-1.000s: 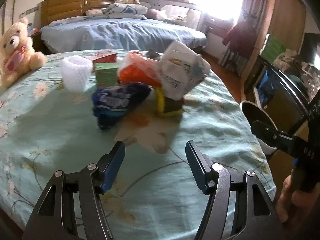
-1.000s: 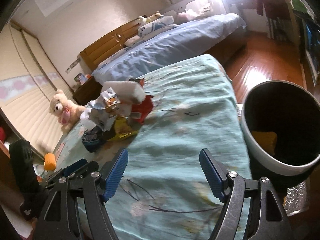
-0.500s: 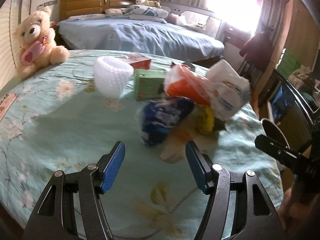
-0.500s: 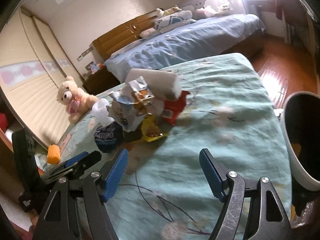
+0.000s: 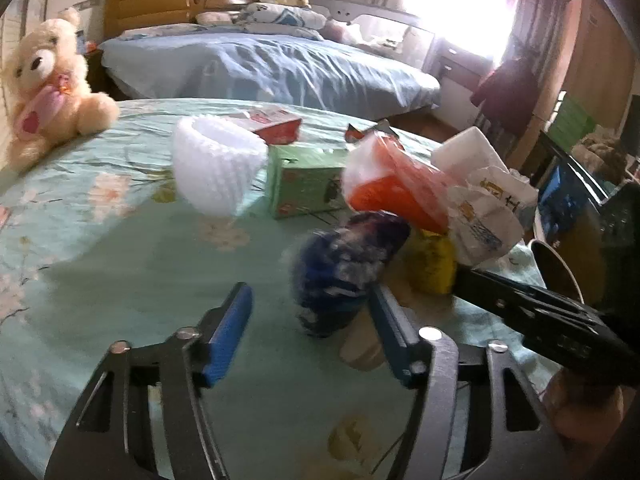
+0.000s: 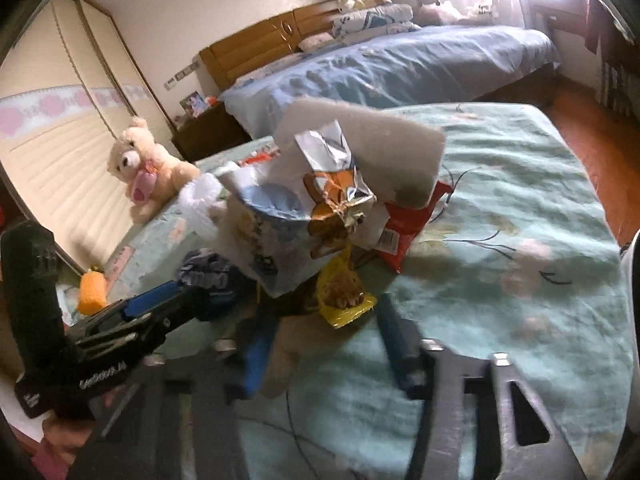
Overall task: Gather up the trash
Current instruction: 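Grasp the blue snack bag with the left tool while the right tool grasps the yellow packet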
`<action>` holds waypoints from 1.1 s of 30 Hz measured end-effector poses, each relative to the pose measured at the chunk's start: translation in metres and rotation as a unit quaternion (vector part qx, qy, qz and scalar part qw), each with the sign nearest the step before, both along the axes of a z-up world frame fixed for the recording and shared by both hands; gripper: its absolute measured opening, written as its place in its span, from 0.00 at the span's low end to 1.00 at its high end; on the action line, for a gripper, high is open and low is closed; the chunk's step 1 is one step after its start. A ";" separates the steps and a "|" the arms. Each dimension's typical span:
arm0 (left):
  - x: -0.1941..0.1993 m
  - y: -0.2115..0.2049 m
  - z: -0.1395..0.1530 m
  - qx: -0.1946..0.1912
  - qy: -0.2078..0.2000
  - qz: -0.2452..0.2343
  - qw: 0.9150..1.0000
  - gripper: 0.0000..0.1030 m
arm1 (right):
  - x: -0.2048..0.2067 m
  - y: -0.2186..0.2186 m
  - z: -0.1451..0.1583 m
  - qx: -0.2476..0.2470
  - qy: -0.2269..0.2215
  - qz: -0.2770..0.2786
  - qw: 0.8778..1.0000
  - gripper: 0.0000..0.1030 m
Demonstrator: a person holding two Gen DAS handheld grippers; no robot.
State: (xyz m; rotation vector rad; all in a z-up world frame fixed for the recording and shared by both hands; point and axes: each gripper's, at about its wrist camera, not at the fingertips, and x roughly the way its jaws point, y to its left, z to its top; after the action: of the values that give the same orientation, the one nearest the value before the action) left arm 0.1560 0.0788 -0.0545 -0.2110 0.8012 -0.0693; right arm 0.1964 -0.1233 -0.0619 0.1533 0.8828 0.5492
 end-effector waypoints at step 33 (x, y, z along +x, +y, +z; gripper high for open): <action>-0.046 -0.094 0.031 0.001 -0.043 -0.092 0.995 0.24 | -0.075 -0.088 0.024 0.050 -0.007 -0.046 0.998 0.01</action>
State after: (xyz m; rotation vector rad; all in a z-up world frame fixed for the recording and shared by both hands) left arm 0.1095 -0.0156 -0.0237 -0.1316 0.7323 -0.2496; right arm 0.1210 -0.2117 -0.0383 0.2785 0.8305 0.5088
